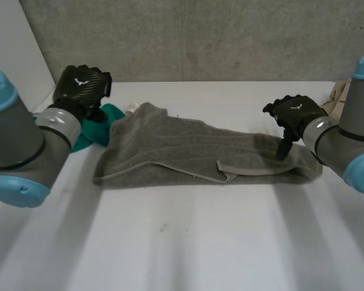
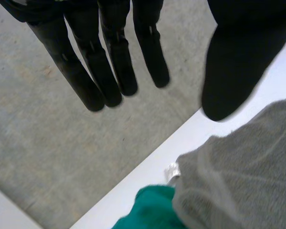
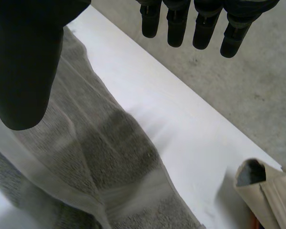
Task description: Fold the laundry.
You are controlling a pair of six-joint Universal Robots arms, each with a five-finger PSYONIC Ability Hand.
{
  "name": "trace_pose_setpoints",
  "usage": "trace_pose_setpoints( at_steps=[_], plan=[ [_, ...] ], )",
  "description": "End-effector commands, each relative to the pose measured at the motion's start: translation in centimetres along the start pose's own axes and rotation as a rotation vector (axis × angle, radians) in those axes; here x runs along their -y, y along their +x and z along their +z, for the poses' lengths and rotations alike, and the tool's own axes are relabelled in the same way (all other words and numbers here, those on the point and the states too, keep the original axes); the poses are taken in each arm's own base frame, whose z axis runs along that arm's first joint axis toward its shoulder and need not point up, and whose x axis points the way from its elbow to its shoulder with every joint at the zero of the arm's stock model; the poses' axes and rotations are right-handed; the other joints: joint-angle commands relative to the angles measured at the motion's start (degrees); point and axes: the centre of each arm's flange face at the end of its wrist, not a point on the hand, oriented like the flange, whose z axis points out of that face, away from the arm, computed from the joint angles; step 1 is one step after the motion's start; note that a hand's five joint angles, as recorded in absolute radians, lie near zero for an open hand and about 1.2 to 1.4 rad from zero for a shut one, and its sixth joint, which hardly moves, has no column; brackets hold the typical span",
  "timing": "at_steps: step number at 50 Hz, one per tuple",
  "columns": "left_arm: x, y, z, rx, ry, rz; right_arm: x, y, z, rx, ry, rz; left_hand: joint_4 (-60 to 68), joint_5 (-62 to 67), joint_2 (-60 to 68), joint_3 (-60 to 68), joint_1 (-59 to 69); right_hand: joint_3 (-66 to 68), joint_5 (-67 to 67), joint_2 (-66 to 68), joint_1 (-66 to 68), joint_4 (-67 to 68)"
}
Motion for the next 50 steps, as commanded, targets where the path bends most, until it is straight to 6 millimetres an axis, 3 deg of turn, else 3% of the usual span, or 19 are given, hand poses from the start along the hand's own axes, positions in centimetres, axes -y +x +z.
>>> trace_pose_setpoints(
  at_steps=[1,7,15,26,31,33,34,36,42,50],
  plan=[
    [-1.7,-2.9,-1.2,0.022,-0.135,0.029,1.8,-3.9,-3.0,0.120,-0.011,-0.032,-16.98,-17.11,-17.03,-17.15,-15.40,8.11,7.31,8.12,7.51,7.90],
    [-4.8,-4.4,-2.1,-0.066,-0.241,0.016,1.8,-9.0,-3.6,0.241,-0.002,-0.154,-23.38,-23.51,-23.42,-23.55,-21.80,15.70,14.90,15.72,15.10,15.49],
    [-6.3,-5.3,-2.3,-0.100,-0.249,-0.003,-0.4,-12.2,-1.1,0.236,-0.031,-0.282,-27.60,-27.73,-27.64,-27.76,-26.01,22.77,21.97,22.78,22.17,22.56],
    [-6.1,-5.0,-2.1,-0.096,-0.226,0.003,-2.1,-12.8,2.8,0.104,0.055,-0.370,-29.12,-29.25,-29.16,-29.28,-27.53,30.15,29.35,30.17,29.55,29.94],
    [-6.3,-4.8,-2.0,-0.101,-0.229,0.004,-2.3,-12.7,3.6,0.076,0.089,-0.385,-30.13,-30.26,-30.17,-30.29,-28.54,45.77,44.97,45.78,45.17,45.56],
    [-6.4,-4.7,-2.0,-0.101,-0.233,0.002,-2.0,-12.4,3.7,0.068,0.089,-0.380,-30.96,-31.09,-31.00,-31.13,-29.38,67.90,67.11,67.92,67.31,67.70],
    [-6.4,-4.7,-2.0,-0.101,-0.233,0.002,-1.9,-12.3,3.6,0.066,0.086,-0.376,-31.47,-31.60,-31.51,-31.63,-29.88,68.04,67.24,68.06,67.44,67.83],
    [-6.4,-4.7,-2.0,-0.102,-0.234,0.003,-1.3,-11.9,3.2,0.066,0.090,-0.364,-32.65,-32.78,-32.69,-32.81,-31.06,68.04,67.24,68.06,67.44,67.83],
    [-6.9,-4.5,-1.9,-0.109,-0.245,0.001,3.6,-8.8,-0.4,0.059,0.170,-0.259,-35.51,-35.64,-35.55,-35.67,-33.92,68.04,67.24,68.06,67.44,67.83],
    [-8.8,-3.0,-1.8,-0.176,-0.297,0.031,11.5,-5.6,-8.3,0.081,0.384,-0.136,-36.06,-36.19,-36.10,-36.22,-34.47,68.04,67.24,68.06,67.44,67.83]
  ],
)
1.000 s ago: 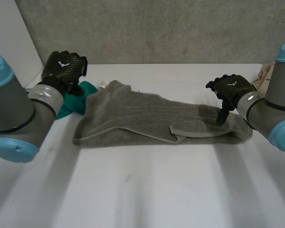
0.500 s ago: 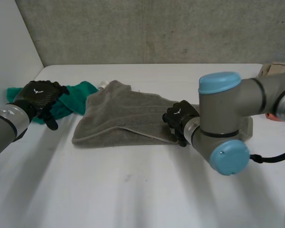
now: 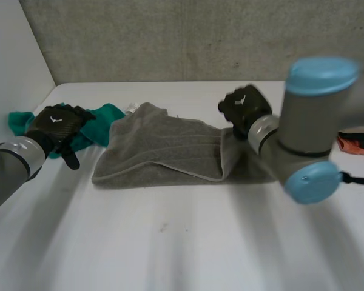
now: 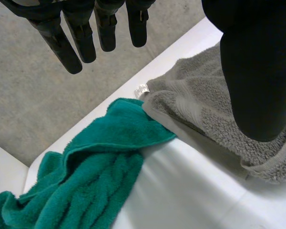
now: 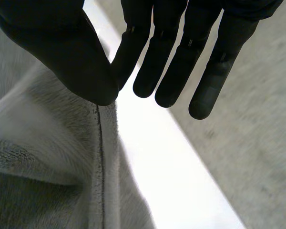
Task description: Fold the laundry.
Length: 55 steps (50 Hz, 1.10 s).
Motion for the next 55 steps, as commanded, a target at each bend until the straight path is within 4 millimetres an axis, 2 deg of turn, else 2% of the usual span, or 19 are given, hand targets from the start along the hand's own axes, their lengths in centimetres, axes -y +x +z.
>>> trace_pose_setpoints(
  at_steps=[1,8,14,18,22,24,25,26,29,33,34,37,38,41,46,50,51,53,55],
  plan=[
    [-1.9,1.5,0.7,-0.064,-0.057,0.044,8.0,4.8,-6.6,-0.026,0.211,0.106,-1.85,-3.18,-2.01,-2.55,-2.38,12.28,12.86,12.78,14.87,11.63],
    [-3.5,3.2,1.1,-0.145,-0.112,0.148,11.7,8.8,-11.1,-0.117,0.327,0.128,-1.85,-3.18,-2.01,-2.55,-2.38,12.28,12.86,12.78,14.87,11.63],
    [-3.8,4.6,1.8,-0.186,-0.109,0.178,11.8,11.5,-12.6,-0.191,0.328,0.140,2.55,1.23,2.40,1.86,2.03,12.28,12.86,12.78,14.87,11.63],
    [-3.7,5.8,2.5,-0.207,-0.097,0.177,10.7,13.1,-12.5,-0.232,0.292,0.169,9.10,7.78,8.95,8.40,8.57,12.28,12.86,12.78,14.87,11.63],
    [-3.6,6.7,3.4,-0.217,-0.089,0.163,9.6,14.2,-12.3,-0.247,0.265,0.205,30.28,28.95,30.12,29.58,29.75,12.28,12.86,12.78,14.87,11.63],
    [-3.3,7.4,3.8,-0.226,-0.084,0.157,9.2,14.9,-12.3,-0.264,0.261,0.224,58.63,57.30,58.47,57.93,58.10,12.28,12.86,12.78,14.87,11.63],
    [-3.1,7.5,3.9,-0.224,-0.081,0.161,9.0,15.1,-12.3,-0.271,0.258,0.229,68.05,66.73,67.90,67.36,67.53,12.28,12.86,12.78,14.87,11.63],
    [-2.9,7.4,4.0,-0.217,-0.082,0.159,8.8,15.4,-12.3,-0.281,0.255,0.235,68.15,66.82,67.99,67.45,67.62,12.28,12.86,12.78,14.87,11.63],
    [-1.4,6.2,4.1,-0.142,-0.073,0.155,7.9,16.7,-12.1,-0.318,0.230,0.248,68.15,66.82,67.99,67.45,67.62,12.28,12.86,12.78,14.87,11.63],
    [2.5,4.1,2.4,-0.049,0.011,0.119,6.8,18.4,-12.0,-0.359,0.201,0.246,68.15,66.82,67.99,67.45,67.62,12.28,12.86,12.78,14.87,11.63],
    [5.4,3.3,0.9,-0.024,0.098,0.100,6.4,18.8,-11.9,-0.362,0.189,0.246,68.15,66.82,67.99,67.45,67.62,12.28,12.86,12.78,14.87,11.63],
    [9.4,2.0,-1.8,0.012,0.234,0.070,5.6,19.2,-11.8,-0.358,0.155,0.249,68.15,66.82,67.99,67.45,67.62,12.28,12.86,12.78,14.87,11.63],
    [11.9,1.1,-3.6,0.041,0.323,0.054,5.1,19.3,-11.7,-0.354,0.133,0.250,68.15,66.82,67.99,67.45,67.62,12.28,12.86,12.78,14.87,11.63],
    [14.5,0.0,-5.7,0.076,0.420,0.023,4.1,19.2,-11.5,-0.338,0.074,0.242,68.15,66.82,67.99,67.45,67.62,12.28,12.86,12.78,14.87,11.63],
    [13.4,0.4,-4.3,0.046,0.357,0.022,1.8,17.8,-10.4,-0.272,-0.031,0.209,68.15,66.82,67.99,67.45,67.62,12.28,12.86,12.78,14.87,11.63],
    [11.0,1.4,-1.2,0.002,0.256,0.078,-0.3,15.8,-8.6,-0.200,-0.097,0.187,68.15,66.82,67.99,67.45,67.62,12.28,12.86,12.78,14.87,11.63],
    [10.1,1.9,0.3,-0.015,0.221,0.105,-0.9,15.0,-7.5,-0.179,-0.099,0.179,68.15,66.82,67.99,67.45,67.62,12.28,12.86,12.78,14.87,11.63],
    [9.8,2.2,1.7,-0.022,0.213,0.132,-1.4,14.3,-5.5,-0.183,-0.061,0.168,68.15,66.82,67.99,67.45,67.62,12.28,12.86,12.78,14.87,11.63],
    [9.9,2.2,4.1,-0.008,0.233,0.167,-1.4,14.2,-3.8,-0.210,-0.006,0.157,68.15,66.82,67.99,67.45,67.62,12.28,12.86,12.78,14.87,11.63]
  ],
)
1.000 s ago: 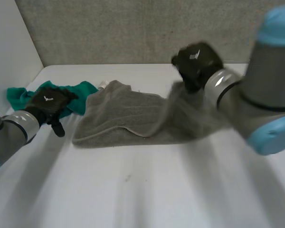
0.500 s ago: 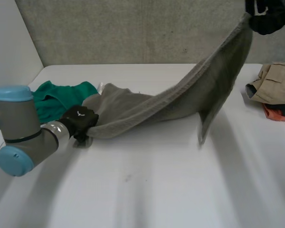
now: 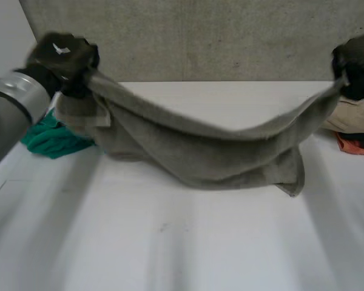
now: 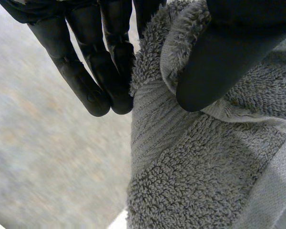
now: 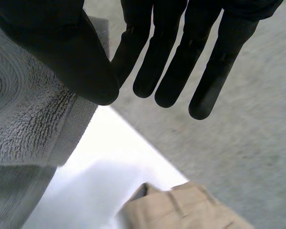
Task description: Fold the laundry.
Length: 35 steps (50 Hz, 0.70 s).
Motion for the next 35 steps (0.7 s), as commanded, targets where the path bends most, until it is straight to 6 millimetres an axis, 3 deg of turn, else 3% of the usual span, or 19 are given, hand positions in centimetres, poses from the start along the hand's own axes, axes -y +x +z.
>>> trace_pose_setpoints(
  at_steps=[1,4,5,7,9,13,16,20,28,29,31,32,34,35],
  plan=[
    [-3.2,1.1,6.6,-0.018,-0.019,0.115,-1.2,-2.8,6.2,-0.033,0.151,-0.032,11.52,13.63,11.62,12.03,14.41,12.04,12.32,12.78,14.87,11.40],
    [-1.6,0.1,8.9,0.042,0.079,0.138,0.0,-2.2,8.8,-0.136,0.303,-0.016,11.52,13.63,11.62,12.03,14.41,12.04,12.32,12.78,14.87,11.40],
    [0.7,-1.1,10.0,0.106,0.172,0.151,1.3,-1.4,10.2,-0.213,0.428,0.002,11.52,13.63,11.62,12.03,14.41,12.04,12.32,12.78,14.87,11.40],
    [3.7,-2.8,10.3,0.190,0.276,0.156,3.1,-0.5,11.0,-0.286,0.561,0.025,11.52,13.63,11.62,12.03,14.41,12.04,12.32,12.78,14.87,11.40],
    [7.4,-4.9,9.9,0.310,0.401,0.114,5.7,1.0,11.1,-0.370,0.730,0.065,11.52,13.63,11.62,12.03,14.41,12.04,12.32,12.78,14.87,11.40],
    [11.9,-7.5,8.0,0.440,0.565,-0.004,7.6,2.4,10.3,-0.425,0.827,0.107,11.52,13.63,11.62,12.03,14.41,12.04,12.32,12.78,14.87,11.40],
    [13.4,-7.6,7.1,0.432,0.631,-0.045,7.8,2.6,9.9,-0.415,0.828,0.127,11.52,13.63,11.62,12.03,14.41,12.04,12.32,12.78,14.87,11.40],
    [10.3,-6.0,7.3,0.325,0.541,-0.075,6.3,2.2,9.4,-0.358,0.748,0.173,11.52,13.63,11.62,12.03,14.41,12.04,12.32,12.78,14.87,11.40],
    [0.1,-1.9,5.7,0.139,0.222,-0.079,0.1,-0.2,7.6,-0.148,0.503,0.245,11.52,13.63,11.62,12.03,14.41,12.04,12.32,12.78,14.87,11.40],
    [-2.2,-1.0,5.1,0.108,0.148,-0.075,-1.7,-1.0,7.2,-0.098,0.440,0.245,11.52,13.63,11.62,12.03,14.41,12.04,12.32,12.78,14.87,11.40],
    [-4.5,0.0,4.4,0.079,0.077,-0.066,-3.7,-1.9,6.8,-0.048,0.373,0.248,11.52,13.63,11.62,12.03,14.41,12.04,12.32,12.78,14.87,11.40],
    [-6.6,1.0,3.7,0.042,0.011,-0.053,-5.7,-2.9,6.5,0.001,0.301,0.251,11.52,13.63,11.62,12.03,14.41,12.04,12.32,12.78,14.87,11.40],
    [-8.5,1.9,3.0,0.008,-0.043,-0.029,-7.8,-3.9,6.1,0.040,0.235,0.253,10.03,12.15,10.14,10.54,12.92,12.04,12.32,12.78,14.87,11.40],
    [-10.3,2.7,2.5,-0.021,-0.097,-0.007,-9.9,-4.8,5.8,0.076,0.170,0.251,7.52,9.64,7.63,8.04,10.41,12.04,12.32,12.78,14.87,11.40]
  ],
)
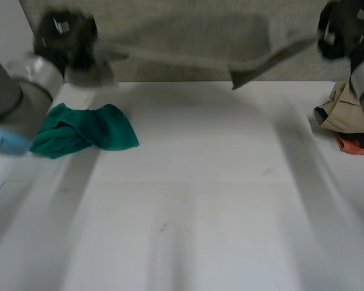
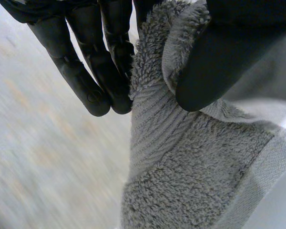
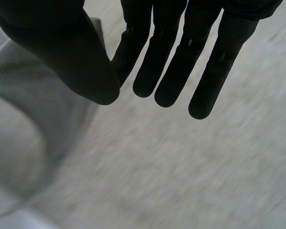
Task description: Fold the laundry.
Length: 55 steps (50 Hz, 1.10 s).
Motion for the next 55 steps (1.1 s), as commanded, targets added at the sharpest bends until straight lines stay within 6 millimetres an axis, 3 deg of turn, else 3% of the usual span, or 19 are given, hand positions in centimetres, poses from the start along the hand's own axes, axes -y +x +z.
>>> trace_pose_setpoints(
  at_steps=[1,2,6,9,12,21,26,41,51,55],
  plan=[
    [-9.2,3.1,-5.1,-0.150,-0.295,0.083,-8.5,-1.8,-6.3,0.163,-0.334,0.029,5.63,7.78,5.57,5.97,8.56,11.75,12.27,12.74,14.87,11.34],
    [-10.8,3.6,-5.7,-0.173,-0.336,0.113,-10.1,-2.2,-7.4,0.184,-0.390,0.014,1.45,3.60,1.38,1.79,4.37,11.75,12.27,12.74,14.87,11.34],
    [-13.6,4.4,-6.5,-0.213,-0.408,0.191,-13.1,-2.5,-9.0,0.214,-0.488,-0.050,-2.78,-0.64,-2.85,-2.45,0.14,11.75,12.27,12.74,14.87,11.34],
    [-15.3,4.9,-6.9,-0.227,-0.462,0.238,-14.3,-2.3,-9.6,0.221,-0.542,-0.086,-7.82,-5.67,-7.88,-7.48,-4.90,11.75,12.27,12.74,14.87,11.34],
    [-15.7,5.1,-6.9,-0.223,-0.488,0.259,-14.3,-2.2,-9.7,0.225,-0.565,-0.111,-10.69,-8.54,-10.76,-10.35,-7.77,11.75,12.27,12.74,14.87,11.34],
    [-13.7,6.8,-7.2,-0.213,-0.493,0.221,-12.7,-1.2,-9.1,0.189,-0.586,-0.098,-34.71,-32.57,-34.78,-34.38,-31.79,11.75,12.27,12.74,14.87,11.34],
    [-13.7,7.5,-7.7,-0.213,-0.516,0.216,-11.9,-0.2,-8.6,0.135,-0.568,-0.082,-40.30,-38.15,-40.37,-39.96,-37.38,11.75,12.27,12.74,14.87,11.34],
    [-16.4,5.4,-5.8,-0.067,-0.537,0.264,-11.4,2.1,-7.9,0.035,-0.579,-0.072,-29.38,-27.23,-29.45,-29.04,-26.46,11.75,12.27,12.74,14.87,11.34],
    [-15.8,3.9,-6.1,-0.037,-0.543,0.294,-11.3,2.3,-7.8,0.028,-0.586,-0.075,-21.48,-19.33,-21.55,-21.14,-18.56,11.75,12.27,12.74,14.87,11.34],
    [-15.0,3.7,-6.8,-0.056,-0.532,0.303,-11.4,1.2,-8.3,0.068,-0.608,-0.069,-17.44,-15.29,-17.51,-17.10,-14.52,11.75,12.27,12.74,14.87,11.34]
  ],
)
